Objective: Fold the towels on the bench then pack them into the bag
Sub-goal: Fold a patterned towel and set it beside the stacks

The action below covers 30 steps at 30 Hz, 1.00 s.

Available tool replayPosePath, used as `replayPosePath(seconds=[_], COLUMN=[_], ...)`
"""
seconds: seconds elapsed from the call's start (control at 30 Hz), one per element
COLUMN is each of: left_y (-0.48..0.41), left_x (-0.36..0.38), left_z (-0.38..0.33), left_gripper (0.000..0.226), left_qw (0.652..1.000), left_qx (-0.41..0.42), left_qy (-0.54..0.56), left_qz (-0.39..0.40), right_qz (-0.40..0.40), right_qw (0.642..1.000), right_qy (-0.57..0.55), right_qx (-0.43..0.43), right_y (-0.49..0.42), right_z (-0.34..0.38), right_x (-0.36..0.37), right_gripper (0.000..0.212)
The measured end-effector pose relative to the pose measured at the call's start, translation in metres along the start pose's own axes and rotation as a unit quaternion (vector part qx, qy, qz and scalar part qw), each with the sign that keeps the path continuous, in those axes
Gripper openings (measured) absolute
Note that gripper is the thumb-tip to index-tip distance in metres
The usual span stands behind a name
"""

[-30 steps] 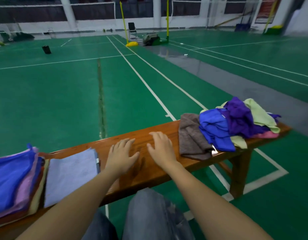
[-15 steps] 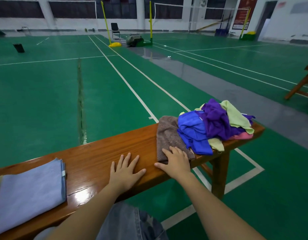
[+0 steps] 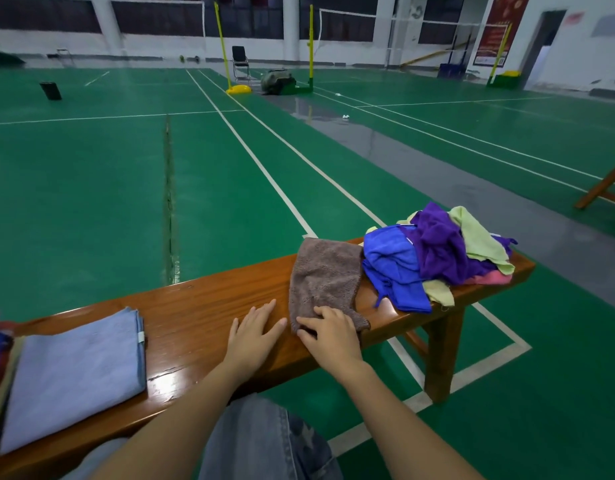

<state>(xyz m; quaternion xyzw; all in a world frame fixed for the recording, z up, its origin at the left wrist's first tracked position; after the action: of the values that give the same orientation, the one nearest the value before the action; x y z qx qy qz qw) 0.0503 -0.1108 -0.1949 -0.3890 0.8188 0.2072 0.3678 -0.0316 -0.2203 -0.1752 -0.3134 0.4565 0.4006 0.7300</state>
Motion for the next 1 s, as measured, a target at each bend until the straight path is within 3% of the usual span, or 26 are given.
replayPosePath(seconds=[0.23,0.37,0.77,0.9,1.0], left_y=[0.009,0.009,0.024,0.026,0.028], left_x=[-0.024,-0.046,-0.098,-0.106,-0.117], left_z=[0.003,0.020,0.112,0.118,0.102], left_gripper=[0.046,0.042,0.039,0.039,0.037], left_qw=[0.995,0.996,0.977,0.980,0.986], left_qx=[0.024,0.001,-0.174,-0.166,-0.084], left_qy=[0.092,0.085,0.101,0.049,-0.055], left_qz=[-0.009,-0.034,-0.067,-0.094,-0.130], right_qz=[0.038,0.061,0.145,0.199,0.118], right_qw=[0.998,0.996,0.973,0.958,0.978], right_qy=[0.011,0.009,0.046,0.019,-0.093], right_qx=[-0.041,-0.069,-0.175,-0.207,-0.143], right_y=[0.011,0.020,0.048,0.045,0.016], right_z=[0.037,0.066,0.171,0.189,0.176], right_x=[0.015,0.024,0.067,0.070,0.046], right_gripper=[0.039,0.039,0.047,0.043,0.027])
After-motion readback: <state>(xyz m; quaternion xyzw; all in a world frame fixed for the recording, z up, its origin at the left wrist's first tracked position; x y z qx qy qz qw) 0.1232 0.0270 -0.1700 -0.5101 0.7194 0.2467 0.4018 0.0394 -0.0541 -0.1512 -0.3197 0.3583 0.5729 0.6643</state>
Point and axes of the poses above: each hand's wrist, its own y-axis away from the middle knuckle, its own x-axis out of the palm, z = x × y, the point moved 10 cm from there along -y, towards the middle knuckle, and after that the axes turned 5 degrees about -z, right-handed, at the moved point
